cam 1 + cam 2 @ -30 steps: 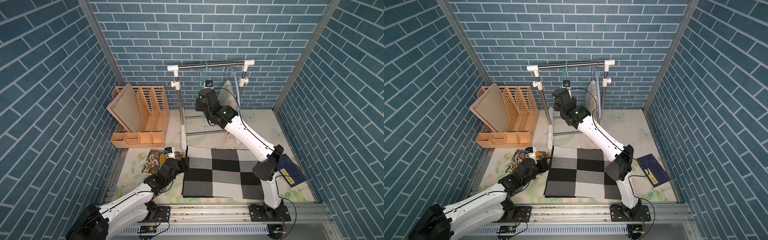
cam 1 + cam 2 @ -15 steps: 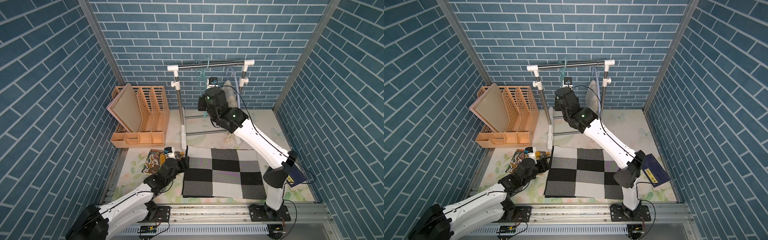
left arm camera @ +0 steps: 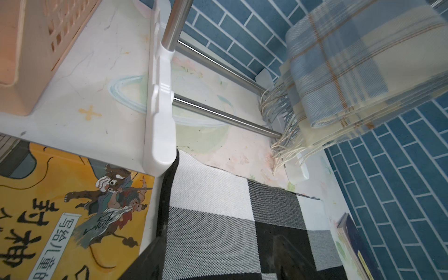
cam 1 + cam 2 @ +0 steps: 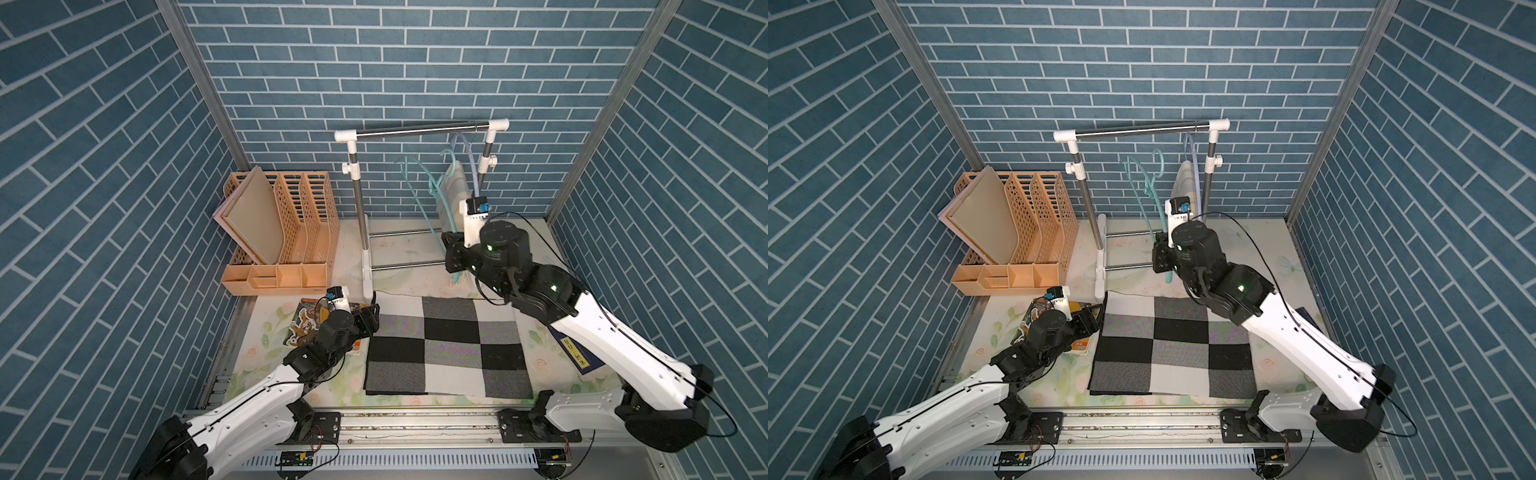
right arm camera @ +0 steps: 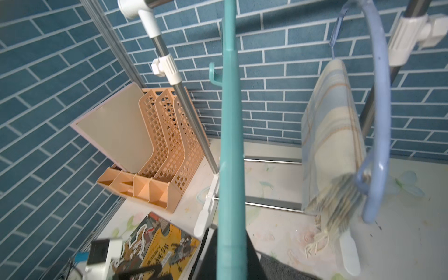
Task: Hang the scarf on the hanger
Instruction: Pick up the hanger from the clothesline.
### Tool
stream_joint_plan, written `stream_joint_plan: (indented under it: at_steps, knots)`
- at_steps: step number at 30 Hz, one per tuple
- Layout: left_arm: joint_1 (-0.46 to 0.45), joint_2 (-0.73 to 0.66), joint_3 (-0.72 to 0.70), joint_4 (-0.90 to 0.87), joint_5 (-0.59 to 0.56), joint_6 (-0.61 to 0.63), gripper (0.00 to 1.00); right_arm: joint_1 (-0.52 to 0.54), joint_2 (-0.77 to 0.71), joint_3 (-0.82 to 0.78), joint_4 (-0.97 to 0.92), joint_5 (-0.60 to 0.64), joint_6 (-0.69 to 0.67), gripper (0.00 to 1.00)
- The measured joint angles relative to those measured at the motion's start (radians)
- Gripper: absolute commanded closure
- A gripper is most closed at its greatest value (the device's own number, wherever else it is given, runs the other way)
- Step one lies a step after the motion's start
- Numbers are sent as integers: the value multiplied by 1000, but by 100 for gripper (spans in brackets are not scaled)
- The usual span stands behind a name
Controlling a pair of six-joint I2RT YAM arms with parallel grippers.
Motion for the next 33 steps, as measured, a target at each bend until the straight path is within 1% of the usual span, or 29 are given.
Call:
stream_joint_plan:
  at_steps: [2,4,6,8,11,15,18,20,24,28,30,33]
  knots:
    - [0,-8,-6,34,15,-10,26,0,-102,-138,42,-37,15,100]
    - [0,-27,-44,118,48,-29,25,2,-203,-298,97,-75,39,100]
    - [0,-50,-119,244,94,-59,24,3,-297,-462,158,-107,68,100]
    - [0,-62,-225,407,148,-99,23,7,-389,-631,221,-126,105,100]
    - [-11,-47,-352,618,208,-146,21,11,-503,-829,308,-137,157,100]
    - [-49,31,-366,845,267,-158,19,16,-607,-1007,464,-137,220,100]
    - [-78,119,-351,975,298,-156,19,23,-626,-1085,581,-132,260,100]
    - [-89,190,-323,1020,315,-158,19,35,-620,-1117,639,-120,276,100]
    - [-95,317,-223,1021,335,-170,20,60,-571,-1154,700,-82,291,100]
    - [-124,401,-64,932,332,-175,23,86,-497,-1188,721,-29,300,100]
    - [-161,420,21,853,299,-170,23,105,-460,-1201,721,2,304,100]
    - [-241,441,196,640,197,-143,24,138,-398,-1202,719,69,308,100]
